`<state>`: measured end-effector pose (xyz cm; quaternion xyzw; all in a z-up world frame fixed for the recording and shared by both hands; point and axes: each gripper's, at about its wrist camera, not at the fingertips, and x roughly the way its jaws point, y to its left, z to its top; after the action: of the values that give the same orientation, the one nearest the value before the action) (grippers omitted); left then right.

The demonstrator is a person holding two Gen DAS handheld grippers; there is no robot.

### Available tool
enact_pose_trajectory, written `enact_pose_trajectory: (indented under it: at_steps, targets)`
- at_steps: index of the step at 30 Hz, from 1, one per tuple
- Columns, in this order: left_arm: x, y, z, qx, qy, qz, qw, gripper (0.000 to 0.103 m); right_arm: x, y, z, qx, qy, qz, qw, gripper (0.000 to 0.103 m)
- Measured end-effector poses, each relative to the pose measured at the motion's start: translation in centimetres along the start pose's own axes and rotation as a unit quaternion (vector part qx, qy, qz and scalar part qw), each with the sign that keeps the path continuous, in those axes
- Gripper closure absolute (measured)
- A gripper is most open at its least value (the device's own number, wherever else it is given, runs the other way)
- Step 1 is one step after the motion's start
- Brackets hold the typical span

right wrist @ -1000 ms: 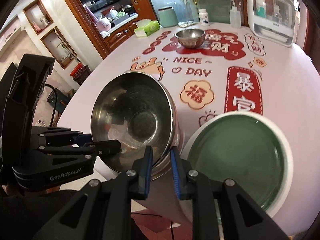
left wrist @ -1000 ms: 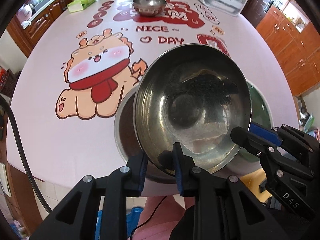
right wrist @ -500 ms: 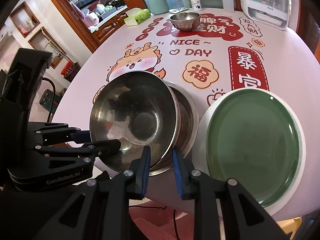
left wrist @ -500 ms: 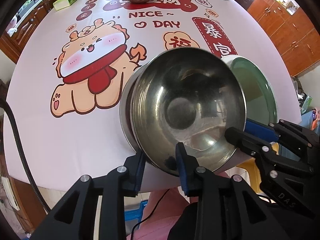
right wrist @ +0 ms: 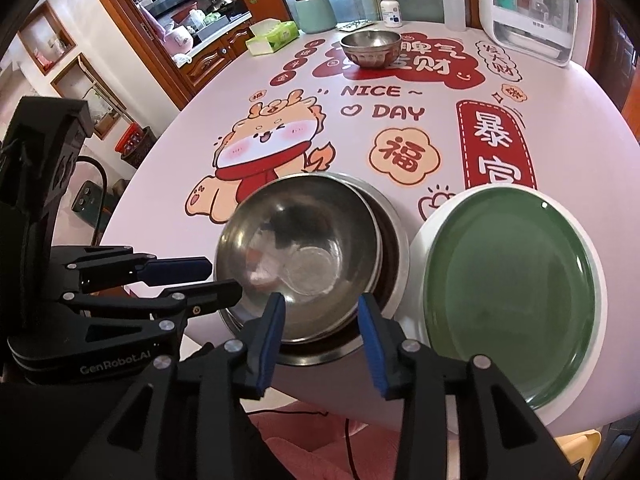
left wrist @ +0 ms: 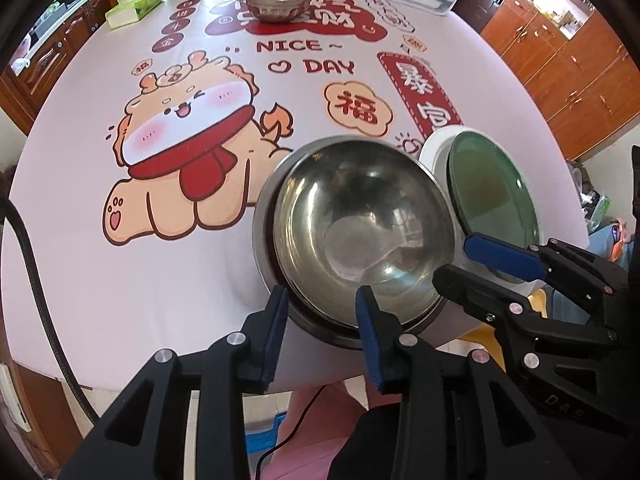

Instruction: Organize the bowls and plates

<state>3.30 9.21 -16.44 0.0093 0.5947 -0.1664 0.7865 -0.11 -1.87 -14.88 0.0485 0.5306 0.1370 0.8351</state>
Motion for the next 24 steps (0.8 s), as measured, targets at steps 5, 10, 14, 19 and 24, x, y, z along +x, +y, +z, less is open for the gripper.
enact_pose_trajectory:
  at_steps: [5,10,14,19,24]
  targets:
    - [-1.1,0.4,0.2,-0.007,-0.021,-0.004,0.9998,0.069,-0.4,0.5,0.5,-0.008,-0.007,-0.002,1.000,0.060]
    - [-1.9,0.9,0.5,-0.019,-0.039,0.003,0.9990,0.067,-0.9,0.6,1.2,-0.017,-0.014,-0.005,1.000,0.058]
    - [-2.4,1.5,0.9,-0.028,-0.053,0.015,0.9981,0.060,-1.2,0.4,2.1,-0.015,-0.026,-0.003,1.000,0.050]
    - [-3.7,2.4,1.7,-0.039,-0.072,0.029,0.9962,0.052,-1.2,-0.1,3.9,-0.002,-0.034,0.004,0.999,0.045]
    - [-4.8,3.8,3.1,-0.054,-0.091,0.050,0.9932,0.045,-0.8,-0.5,6.3,0.002,-0.043,0.001,0.999,0.044]
